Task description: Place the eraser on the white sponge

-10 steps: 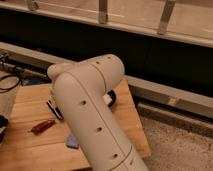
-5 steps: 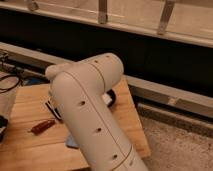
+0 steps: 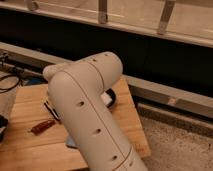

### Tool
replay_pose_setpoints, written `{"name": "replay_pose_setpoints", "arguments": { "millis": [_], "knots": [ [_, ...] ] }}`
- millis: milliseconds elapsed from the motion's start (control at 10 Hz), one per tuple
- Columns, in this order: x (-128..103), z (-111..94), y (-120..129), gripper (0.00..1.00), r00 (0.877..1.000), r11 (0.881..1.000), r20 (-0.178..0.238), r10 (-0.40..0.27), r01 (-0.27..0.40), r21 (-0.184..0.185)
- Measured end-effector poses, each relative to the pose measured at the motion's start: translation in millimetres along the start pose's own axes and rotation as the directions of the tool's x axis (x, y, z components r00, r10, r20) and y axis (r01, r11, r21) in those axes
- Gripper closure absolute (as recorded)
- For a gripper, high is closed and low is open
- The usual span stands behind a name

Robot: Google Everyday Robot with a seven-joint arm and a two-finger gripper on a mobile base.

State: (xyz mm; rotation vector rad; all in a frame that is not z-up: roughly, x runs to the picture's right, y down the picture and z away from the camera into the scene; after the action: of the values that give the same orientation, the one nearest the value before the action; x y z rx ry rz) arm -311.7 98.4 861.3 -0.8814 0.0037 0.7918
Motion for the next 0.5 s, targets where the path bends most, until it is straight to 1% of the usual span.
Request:
{"name": "replay_pose_setpoints", "arguments": {
  "millis": [100,200,300,400,500],
  "knots": [
    [-2,-1,2,0.96,1.000,1.000,0.003,-0.001,0.001,-0.002],
    [-1,0,1,0.96,1.000,1.000,0.006,-0.008,0.008,-0.014],
    [1,1,1,0.96,0.999,0.999,0.036,-0.020,0.022,-0.043],
    [3,-2,0,0.96,0.998,0.998,0.048,-0.028,0.031,-0.058],
    [6,-10,2,0.96,0.997,0.995,0.055,-0.052,0.057,-0.081]
  ]
}}
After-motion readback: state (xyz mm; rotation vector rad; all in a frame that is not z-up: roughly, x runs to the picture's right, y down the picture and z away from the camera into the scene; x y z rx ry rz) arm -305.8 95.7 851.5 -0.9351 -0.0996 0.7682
